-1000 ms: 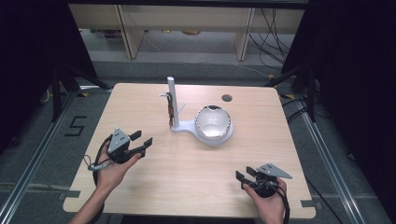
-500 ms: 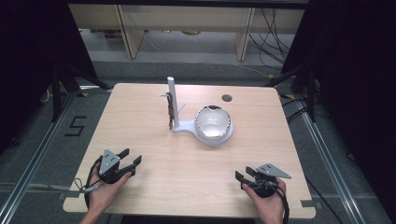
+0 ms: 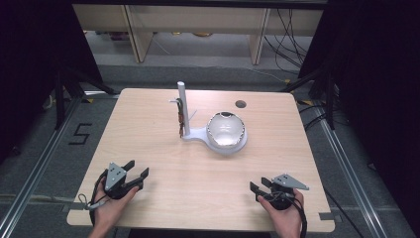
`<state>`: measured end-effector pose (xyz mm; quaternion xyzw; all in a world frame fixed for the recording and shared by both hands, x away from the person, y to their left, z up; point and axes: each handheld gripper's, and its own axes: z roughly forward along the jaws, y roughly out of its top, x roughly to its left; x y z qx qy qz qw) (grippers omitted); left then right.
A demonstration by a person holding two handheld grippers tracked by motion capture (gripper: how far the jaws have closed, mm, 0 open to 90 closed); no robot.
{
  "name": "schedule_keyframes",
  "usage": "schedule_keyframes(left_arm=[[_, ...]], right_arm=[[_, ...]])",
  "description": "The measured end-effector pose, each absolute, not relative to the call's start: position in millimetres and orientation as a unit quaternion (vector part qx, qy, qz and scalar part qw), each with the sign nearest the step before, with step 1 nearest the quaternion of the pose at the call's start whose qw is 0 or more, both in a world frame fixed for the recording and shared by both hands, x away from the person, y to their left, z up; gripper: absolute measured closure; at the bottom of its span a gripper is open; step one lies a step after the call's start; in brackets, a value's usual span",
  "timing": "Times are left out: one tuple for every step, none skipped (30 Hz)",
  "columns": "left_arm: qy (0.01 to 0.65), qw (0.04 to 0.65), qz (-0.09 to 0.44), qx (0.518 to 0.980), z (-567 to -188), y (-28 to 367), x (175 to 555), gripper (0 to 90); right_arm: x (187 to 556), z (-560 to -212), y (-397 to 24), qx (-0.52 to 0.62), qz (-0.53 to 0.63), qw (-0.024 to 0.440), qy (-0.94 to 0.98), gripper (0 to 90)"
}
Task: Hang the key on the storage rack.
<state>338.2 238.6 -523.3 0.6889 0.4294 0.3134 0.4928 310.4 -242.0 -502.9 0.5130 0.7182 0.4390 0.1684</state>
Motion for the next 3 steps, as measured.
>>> schedule_keyframes(left_arm=[[0.429,0.493,0.313,0.689,-523.3,238.6,338.2,36.5],[0.43,0.492,0.314,0.689,-523.3,238.3,338.2,36.0],[0.43,0.492,0.314,0.689,-523.3,238.3,338.2,35.8]], right_arm=[[310.4,-502.9,-242.0,0.513,0.439,0.168,0.718,48.5],[310.8,-503.7,-241.9,0.511,0.436,0.174,0.72,48.4],[310.8,-503.7,-241.9,0.511,0.436,0.174,0.72,48.4]])
